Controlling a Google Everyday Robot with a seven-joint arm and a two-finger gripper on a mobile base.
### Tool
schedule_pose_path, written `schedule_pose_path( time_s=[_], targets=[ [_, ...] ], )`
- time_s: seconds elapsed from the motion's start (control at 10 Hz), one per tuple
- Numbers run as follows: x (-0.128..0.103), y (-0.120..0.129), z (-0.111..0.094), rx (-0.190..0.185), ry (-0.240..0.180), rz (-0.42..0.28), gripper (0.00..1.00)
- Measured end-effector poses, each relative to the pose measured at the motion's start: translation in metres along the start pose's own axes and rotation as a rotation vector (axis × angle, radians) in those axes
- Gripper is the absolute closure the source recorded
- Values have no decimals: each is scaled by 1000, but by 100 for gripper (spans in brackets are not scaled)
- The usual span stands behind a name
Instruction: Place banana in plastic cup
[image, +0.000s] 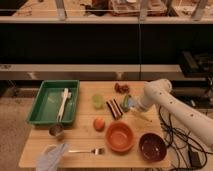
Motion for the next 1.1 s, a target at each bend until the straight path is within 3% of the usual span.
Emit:
schedule_pose_path(
  time_s=[0.2, 0.4, 0.5, 0.7, 0.9, 1.1],
  targets=[
    [-22, 5, -54, 5, -95, -61, 100],
    [-39, 6, -85, -21, -257, -98, 100],
    [-50, 6, -101, -53, -430, -123, 100],
    [-65, 11, -112, -97, -609, -164, 100],
    [-97, 23, -139, -141, -786, -226, 100],
    [-111, 28, -148, -154, -828, -245, 100]
  ],
)
